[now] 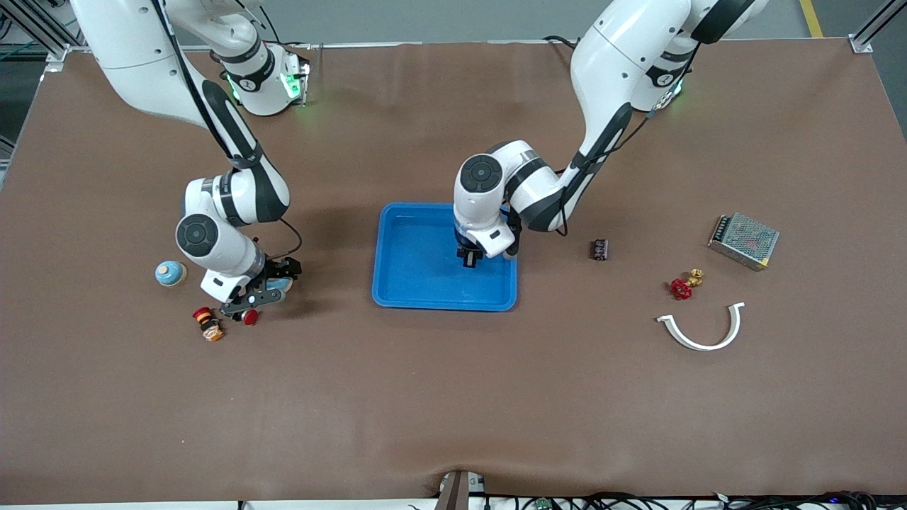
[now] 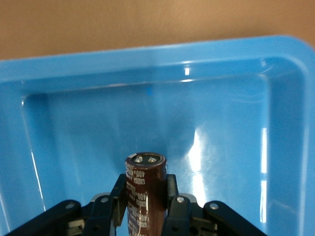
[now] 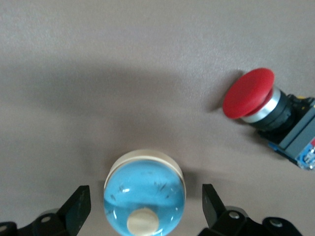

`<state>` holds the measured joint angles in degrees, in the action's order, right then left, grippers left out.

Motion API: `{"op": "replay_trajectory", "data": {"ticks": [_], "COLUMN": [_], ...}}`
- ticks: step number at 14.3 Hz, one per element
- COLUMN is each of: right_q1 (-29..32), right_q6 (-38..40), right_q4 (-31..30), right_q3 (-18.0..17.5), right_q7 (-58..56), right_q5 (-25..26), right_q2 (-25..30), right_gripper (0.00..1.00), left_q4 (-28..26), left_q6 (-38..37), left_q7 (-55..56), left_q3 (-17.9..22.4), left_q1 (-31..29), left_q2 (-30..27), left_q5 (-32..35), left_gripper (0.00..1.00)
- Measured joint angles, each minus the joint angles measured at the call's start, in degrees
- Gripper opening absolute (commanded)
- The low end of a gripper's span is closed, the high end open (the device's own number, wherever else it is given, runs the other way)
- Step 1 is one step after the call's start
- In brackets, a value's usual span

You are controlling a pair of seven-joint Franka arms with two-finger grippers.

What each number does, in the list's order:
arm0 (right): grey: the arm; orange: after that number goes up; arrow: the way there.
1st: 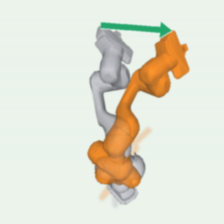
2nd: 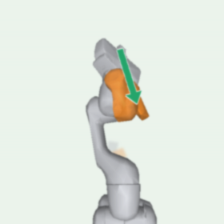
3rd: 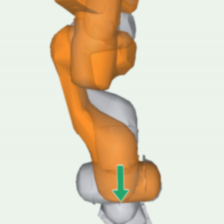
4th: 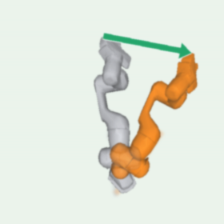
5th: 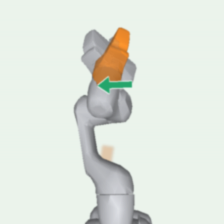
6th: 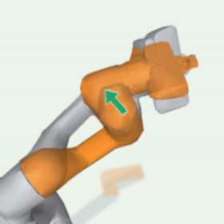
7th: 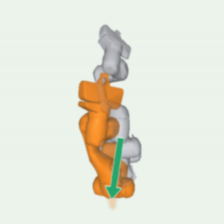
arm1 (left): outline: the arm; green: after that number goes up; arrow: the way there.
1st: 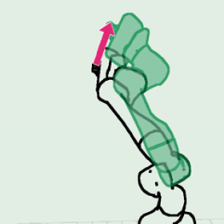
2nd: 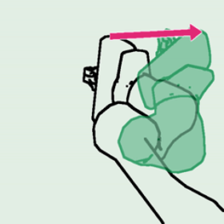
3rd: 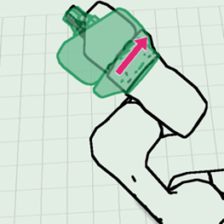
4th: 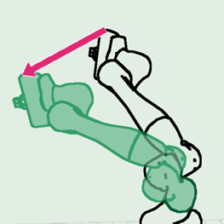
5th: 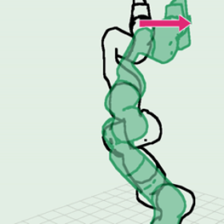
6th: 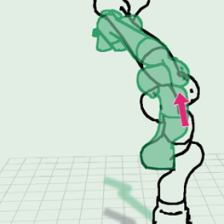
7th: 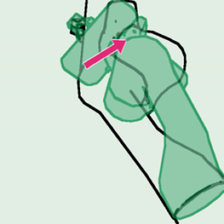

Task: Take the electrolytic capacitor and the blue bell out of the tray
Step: 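Place the bell and retract the right gripper while the left gripper lifts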

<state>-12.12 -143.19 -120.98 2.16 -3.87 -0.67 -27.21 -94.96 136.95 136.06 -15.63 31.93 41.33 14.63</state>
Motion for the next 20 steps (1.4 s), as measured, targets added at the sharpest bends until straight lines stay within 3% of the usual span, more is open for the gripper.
{"op": "replay_trajectory", "data": {"ticks": [7, 14, 20], "right_q1": [0.0, -0.2, 1.2], "right_q6": [20.2, 36.2, 42.1], "right_q4": [4.7, 5.2, 4.9], "right_q3": [-0.5, -1.0, -0.4], "right_q7": [0.4, 3.7, 4.5], "right_q5": [0.0, 0.0, 0.9], "right_q2": [9.7, 25.9, 37.2], "right_gripper": [1.0, 1.0, 1.0], "left_q4": [2.6, 2.4, -4.1], "left_q6": [-8.6, -16.4, -16.9], "left_q7": [-17.3, -45.6, -70.4], "left_q3": [0.0, -0.4, -3.2], "left_q1": [-4.1, -7.5, -15.0], "left_q2": [-4.1, -7.0, -11.2], "left_q5": [-4.8, -6.7, -6.7], "left_gripper": [0.0, 0.0, 0.0]}}
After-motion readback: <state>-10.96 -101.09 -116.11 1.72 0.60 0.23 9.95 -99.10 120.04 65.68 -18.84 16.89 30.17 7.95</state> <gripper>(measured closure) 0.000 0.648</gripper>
